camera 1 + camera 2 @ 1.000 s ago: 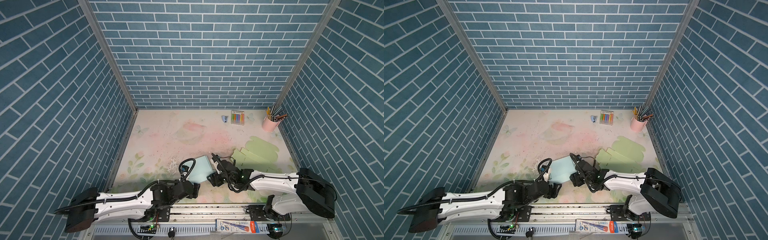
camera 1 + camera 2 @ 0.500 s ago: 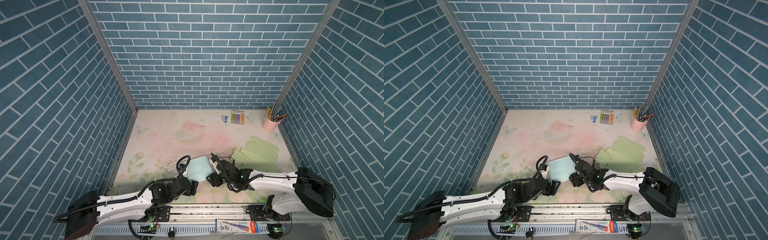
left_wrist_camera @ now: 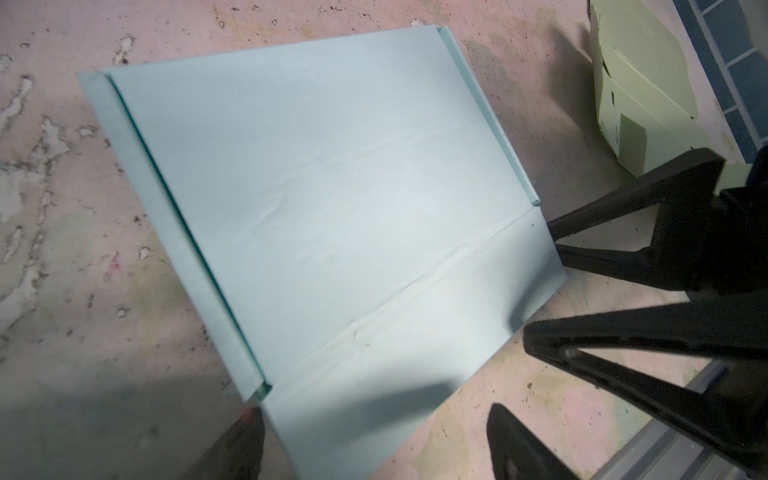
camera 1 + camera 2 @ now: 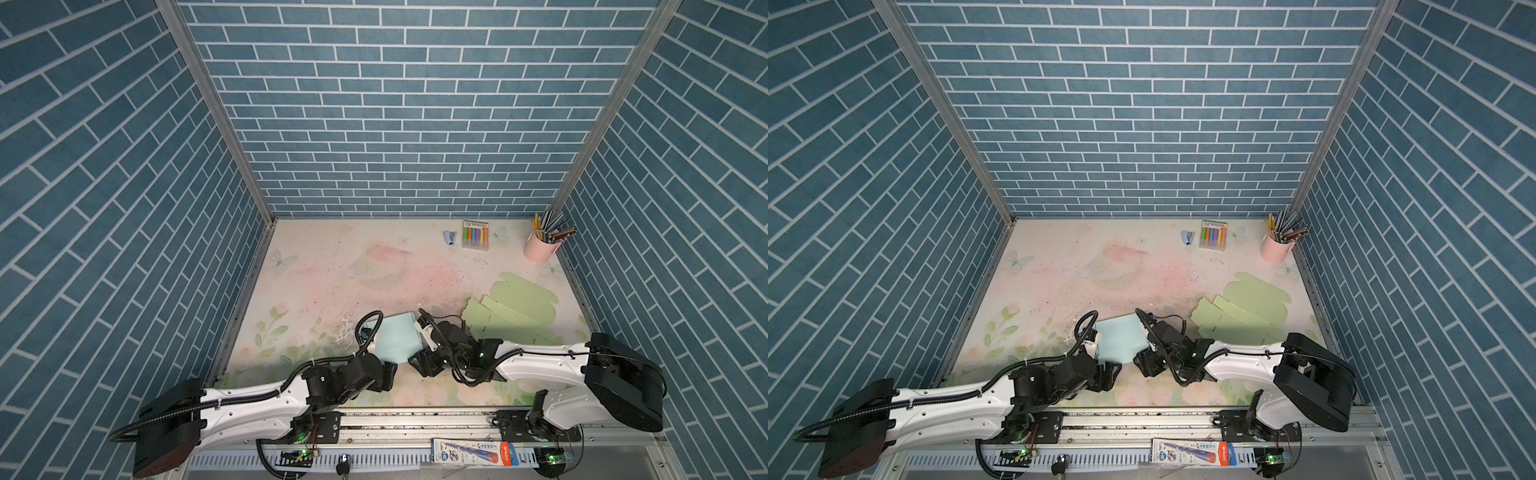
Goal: Fold the paper box
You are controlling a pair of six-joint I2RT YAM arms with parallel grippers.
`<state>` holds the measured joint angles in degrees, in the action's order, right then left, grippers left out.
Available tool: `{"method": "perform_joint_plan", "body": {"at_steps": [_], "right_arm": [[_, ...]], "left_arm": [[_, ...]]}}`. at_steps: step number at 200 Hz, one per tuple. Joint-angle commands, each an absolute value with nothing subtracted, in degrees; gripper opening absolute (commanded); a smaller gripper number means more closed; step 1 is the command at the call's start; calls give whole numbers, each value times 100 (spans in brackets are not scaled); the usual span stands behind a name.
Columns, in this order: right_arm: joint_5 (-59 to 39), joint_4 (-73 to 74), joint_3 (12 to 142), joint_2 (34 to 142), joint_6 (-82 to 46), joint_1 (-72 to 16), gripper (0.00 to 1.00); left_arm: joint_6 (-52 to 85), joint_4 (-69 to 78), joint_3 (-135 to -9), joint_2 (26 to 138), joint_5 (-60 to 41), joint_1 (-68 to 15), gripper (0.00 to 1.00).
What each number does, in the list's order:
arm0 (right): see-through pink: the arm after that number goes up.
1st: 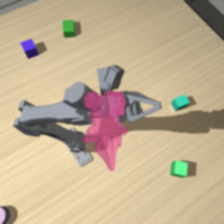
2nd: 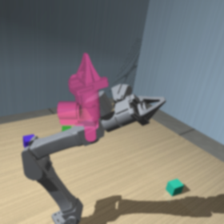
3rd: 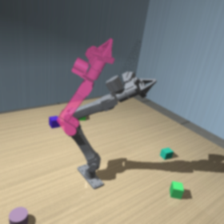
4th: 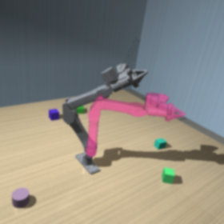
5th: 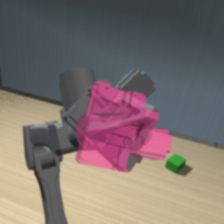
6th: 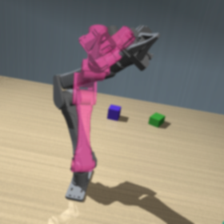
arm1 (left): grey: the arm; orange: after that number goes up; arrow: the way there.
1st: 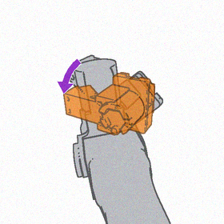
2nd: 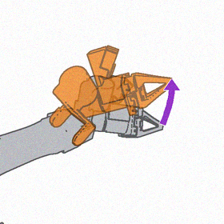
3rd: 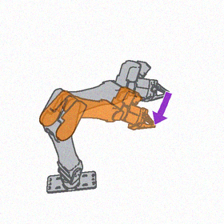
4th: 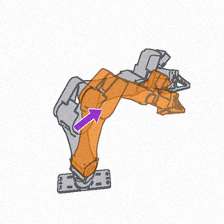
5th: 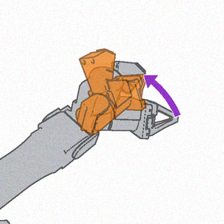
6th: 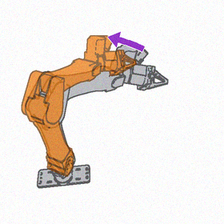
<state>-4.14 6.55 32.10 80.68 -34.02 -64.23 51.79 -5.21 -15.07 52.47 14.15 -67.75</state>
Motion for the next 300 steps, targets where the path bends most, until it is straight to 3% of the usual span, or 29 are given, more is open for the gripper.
{"method": "perform_joint_plan", "body": {"at_steps": [1, 131, 246, 300], "right_arm": [[-510, 802, 3388, 8125, -3384, -6468, 63], [-374, 677, 3467, 8199, -3366, -6494, 62], [-168, 783, 3444, 8321, -3322, -6495, 57], [-101, 787, 3470, 8428, -3305, -6495, 52]], "left_arm": [[5173, -360, -1436, 5256, 1542, -6724, 82], [5172, -447, -1451, 5214, 1503, -6678, 80], [5158, -255, -1248, 5242, 1521, -6589, 62], [5098, -273, -1212, 5169, 1530, -6491, 59]]}}
